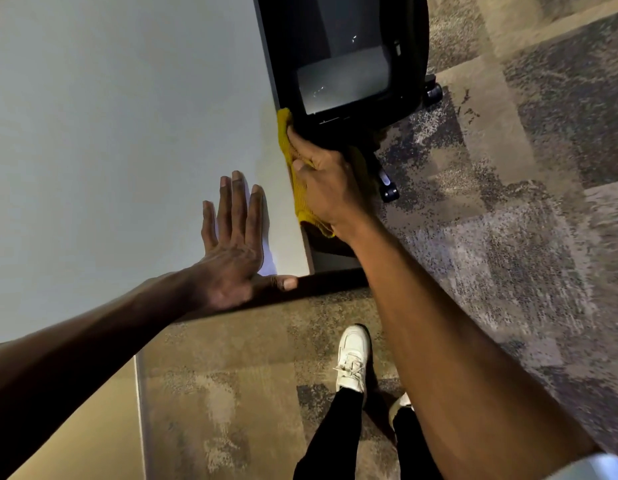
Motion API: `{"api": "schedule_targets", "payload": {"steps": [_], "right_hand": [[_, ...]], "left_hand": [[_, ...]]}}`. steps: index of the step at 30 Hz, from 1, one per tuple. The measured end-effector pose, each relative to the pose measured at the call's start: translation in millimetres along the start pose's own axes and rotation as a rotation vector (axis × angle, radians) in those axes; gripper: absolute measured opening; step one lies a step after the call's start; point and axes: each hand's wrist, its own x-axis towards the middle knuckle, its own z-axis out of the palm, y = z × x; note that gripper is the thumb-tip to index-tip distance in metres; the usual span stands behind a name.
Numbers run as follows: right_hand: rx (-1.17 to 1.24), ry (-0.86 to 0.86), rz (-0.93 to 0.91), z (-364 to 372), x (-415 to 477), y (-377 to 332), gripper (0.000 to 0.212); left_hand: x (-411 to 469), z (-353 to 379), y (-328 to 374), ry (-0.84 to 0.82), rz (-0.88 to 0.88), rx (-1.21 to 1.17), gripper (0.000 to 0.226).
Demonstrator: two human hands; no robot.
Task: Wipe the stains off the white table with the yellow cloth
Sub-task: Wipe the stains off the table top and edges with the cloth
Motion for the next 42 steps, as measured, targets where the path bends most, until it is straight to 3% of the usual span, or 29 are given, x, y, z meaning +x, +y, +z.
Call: {"api": "schedule_targets", "payload": {"steps": [10, 14, 23, 28, 34, 38, 42], "right_hand": [[0.168, -0.006, 0.022, 9, -177, 44, 0.049], [0.069, -0.020, -0.001, 3, -146, 32, 0.048], [-0.091, 0.014, 0.017, 5, -9, -18, 0.054], [-0.182, 0.034, -0.047, 9, -55, -17, 0.054], [-0.061, 0.048, -0.032, 13, -167, 10, 0.047], [-0.111, 0.045, 0.004, 12, -147, 6, 0.051], [-0.331, 0.069, -0.049, 17, -73, -14, 0.055]], "left_hand": [[-4, -17, 17, -0.108, -0.060, -0.002, 0.166], [-3, -11, 16, -0.057, -0.088, 0.045, 0.163], [-1, -1, -4, -0.005, 0.036, -0.016, 0.151], [-2, 0, -5, 0.020, 0.051, -0.010, 0.149], [1, 4, -9, 0.060, 0.038, 0.013, 0.150], [2, 9, -12, 0.114, 0.064, -0.002, 0.149], [4, 15, -16, 0.171, 0.077, -0.005, 0.149]]}}
